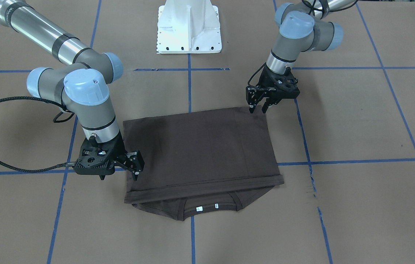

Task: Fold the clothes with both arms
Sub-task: 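Lower the hem onto the shirt near the collar with both grippers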

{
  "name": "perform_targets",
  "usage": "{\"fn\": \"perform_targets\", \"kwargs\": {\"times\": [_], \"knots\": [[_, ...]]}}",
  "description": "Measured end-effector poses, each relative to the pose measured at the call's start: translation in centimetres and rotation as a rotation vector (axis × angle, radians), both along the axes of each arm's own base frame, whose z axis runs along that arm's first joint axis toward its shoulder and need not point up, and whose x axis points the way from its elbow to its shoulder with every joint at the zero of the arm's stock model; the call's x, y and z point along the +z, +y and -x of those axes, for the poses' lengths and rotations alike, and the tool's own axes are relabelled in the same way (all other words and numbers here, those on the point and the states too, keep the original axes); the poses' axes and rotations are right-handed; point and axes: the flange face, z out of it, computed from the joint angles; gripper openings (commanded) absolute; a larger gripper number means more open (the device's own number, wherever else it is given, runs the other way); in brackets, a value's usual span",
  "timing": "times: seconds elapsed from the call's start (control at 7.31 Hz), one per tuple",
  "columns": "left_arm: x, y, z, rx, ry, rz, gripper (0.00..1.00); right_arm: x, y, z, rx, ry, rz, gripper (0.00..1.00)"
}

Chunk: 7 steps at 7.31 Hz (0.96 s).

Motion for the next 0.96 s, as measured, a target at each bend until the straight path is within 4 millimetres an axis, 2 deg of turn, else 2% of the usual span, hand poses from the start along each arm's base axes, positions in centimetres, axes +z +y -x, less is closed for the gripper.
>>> {"fn": "perform_targets", "kwargs": {"times": [0.41,0.68,0.96], "knots": [[2.0,0.9,-0.4,0.005,-0.035,0.021,0.49,0.1,0.0,0.0,0.001,0.001,0.001,1.00],[2.4,1.2,-0.6,0.010,-0.041,0.023,0.48,0.3,0.0,-0.1,0.001,0.003,0.001,1.00],[2.3,1.6,-1.0,0.020,-0.041,0.023,0.20,0.4,0.1,-0.1,0.001,0.004,0.002,1.00]]}}
